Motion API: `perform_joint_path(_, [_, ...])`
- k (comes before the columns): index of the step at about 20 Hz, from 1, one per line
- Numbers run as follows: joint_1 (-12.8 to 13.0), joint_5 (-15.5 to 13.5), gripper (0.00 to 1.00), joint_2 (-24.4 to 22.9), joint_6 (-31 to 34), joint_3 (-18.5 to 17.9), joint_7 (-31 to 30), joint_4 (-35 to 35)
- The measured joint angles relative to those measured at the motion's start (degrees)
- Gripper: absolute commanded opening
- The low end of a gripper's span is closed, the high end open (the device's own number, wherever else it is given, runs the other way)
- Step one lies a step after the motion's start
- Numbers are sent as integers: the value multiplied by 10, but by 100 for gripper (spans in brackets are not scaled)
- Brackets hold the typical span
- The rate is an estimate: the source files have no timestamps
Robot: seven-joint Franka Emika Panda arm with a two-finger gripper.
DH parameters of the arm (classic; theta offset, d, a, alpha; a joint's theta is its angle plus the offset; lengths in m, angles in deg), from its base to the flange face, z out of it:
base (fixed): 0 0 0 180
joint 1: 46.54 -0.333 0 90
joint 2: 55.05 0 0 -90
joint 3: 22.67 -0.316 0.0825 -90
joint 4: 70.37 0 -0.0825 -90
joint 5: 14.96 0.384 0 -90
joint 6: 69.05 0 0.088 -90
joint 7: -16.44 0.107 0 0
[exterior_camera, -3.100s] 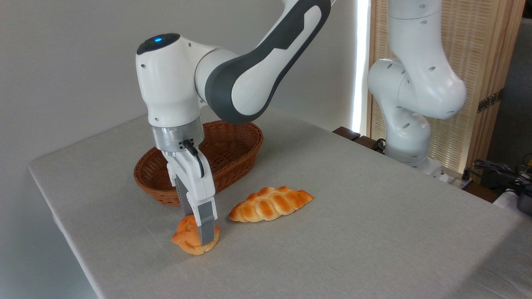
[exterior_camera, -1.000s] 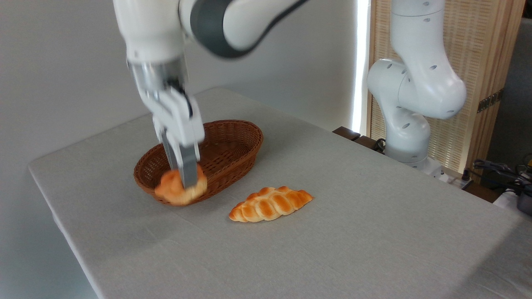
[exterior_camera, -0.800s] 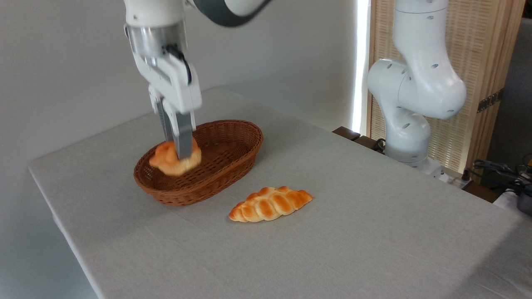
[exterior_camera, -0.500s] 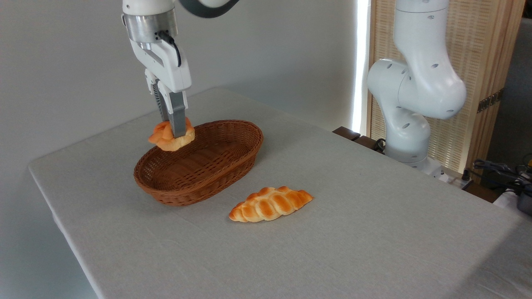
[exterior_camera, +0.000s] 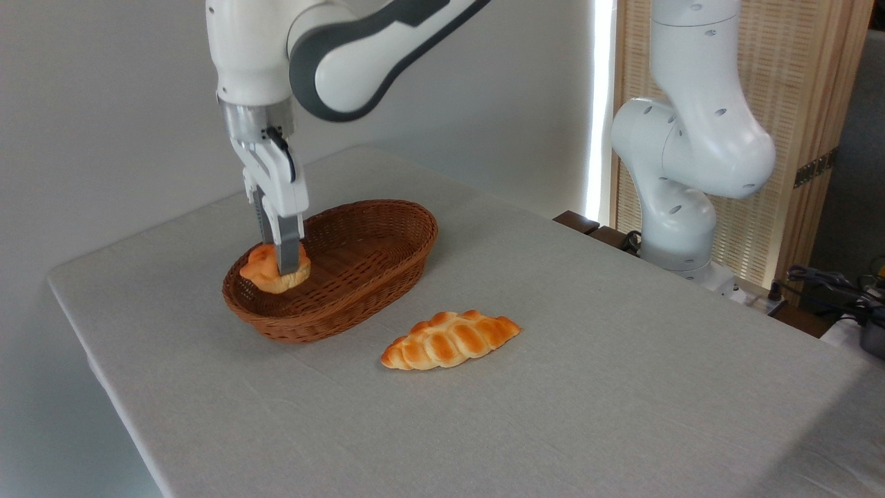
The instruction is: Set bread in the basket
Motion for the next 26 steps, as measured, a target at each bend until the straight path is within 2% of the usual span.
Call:
perform_joint_path(16, [0,0,100,10,-24,0,1,-11])
perform_joint_path(22, [-3,0,100,-1,-24,-3,1,-7])
perform_joint_path(24, [-5,0,100,-15,-18,-14,1,-3])
perform_joint_path(26, [-6,0,100,-32,16,-38,2,7])
